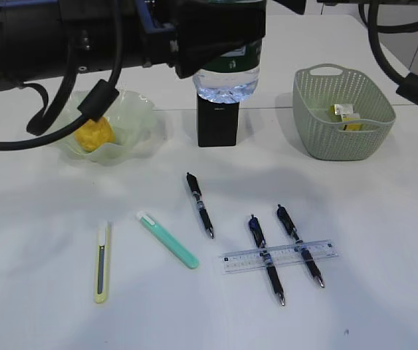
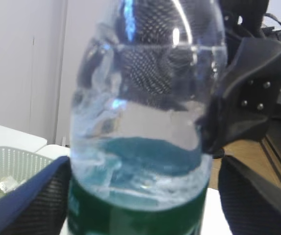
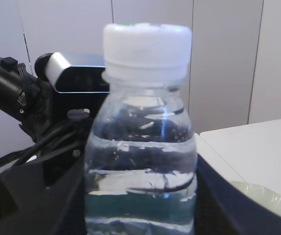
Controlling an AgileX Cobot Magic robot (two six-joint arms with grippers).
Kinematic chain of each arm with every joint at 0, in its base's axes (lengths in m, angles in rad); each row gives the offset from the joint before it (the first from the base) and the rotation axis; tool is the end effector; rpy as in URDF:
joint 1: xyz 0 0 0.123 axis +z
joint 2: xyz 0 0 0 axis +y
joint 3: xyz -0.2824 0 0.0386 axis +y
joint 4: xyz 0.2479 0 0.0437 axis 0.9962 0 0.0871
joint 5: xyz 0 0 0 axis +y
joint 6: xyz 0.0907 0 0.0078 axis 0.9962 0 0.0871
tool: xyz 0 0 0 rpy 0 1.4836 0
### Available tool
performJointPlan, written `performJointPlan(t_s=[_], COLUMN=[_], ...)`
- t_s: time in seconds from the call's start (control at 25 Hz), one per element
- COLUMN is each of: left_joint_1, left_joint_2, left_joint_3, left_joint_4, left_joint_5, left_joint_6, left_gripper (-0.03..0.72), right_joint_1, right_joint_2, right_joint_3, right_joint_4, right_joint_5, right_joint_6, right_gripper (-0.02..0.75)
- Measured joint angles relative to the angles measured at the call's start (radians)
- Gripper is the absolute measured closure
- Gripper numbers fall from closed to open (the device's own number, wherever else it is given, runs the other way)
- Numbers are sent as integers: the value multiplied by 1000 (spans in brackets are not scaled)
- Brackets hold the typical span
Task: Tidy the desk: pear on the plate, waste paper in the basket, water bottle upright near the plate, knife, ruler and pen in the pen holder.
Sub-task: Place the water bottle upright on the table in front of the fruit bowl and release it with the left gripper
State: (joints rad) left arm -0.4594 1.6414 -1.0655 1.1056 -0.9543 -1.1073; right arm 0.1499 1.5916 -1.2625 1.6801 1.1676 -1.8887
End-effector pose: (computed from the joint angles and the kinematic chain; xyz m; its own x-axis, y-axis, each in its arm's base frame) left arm 0.2864 -0.2157 0.3083 -0.1720 -0.1048 -0.9795 0.9420 0.2734 -0.1947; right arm 0.3138 0.1316 0.3661 0.0519 -0.0107 -0.9986 -0.9632 0.2637 -0.0529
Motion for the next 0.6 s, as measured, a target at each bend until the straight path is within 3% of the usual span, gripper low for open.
performJointPlan(t_s=[0.4, 0.6], left_joint_1=[-10, -10], left_joint_2=[53, 54], left_joint_3=[-31, -32], left_joint_4=[2, 2], left_joint_5=[-6, -21], left_joint_6=[0, 0], left_gripper=[14, 127], right_joint_1=[0, 0], right_joint_2=[0, 0], right_joint_3=[0, 0], right_joint_4=[0, 0], right_joint_5=[0, 0], right_joint_6=[0, 0], right_gripper=[353, 353])
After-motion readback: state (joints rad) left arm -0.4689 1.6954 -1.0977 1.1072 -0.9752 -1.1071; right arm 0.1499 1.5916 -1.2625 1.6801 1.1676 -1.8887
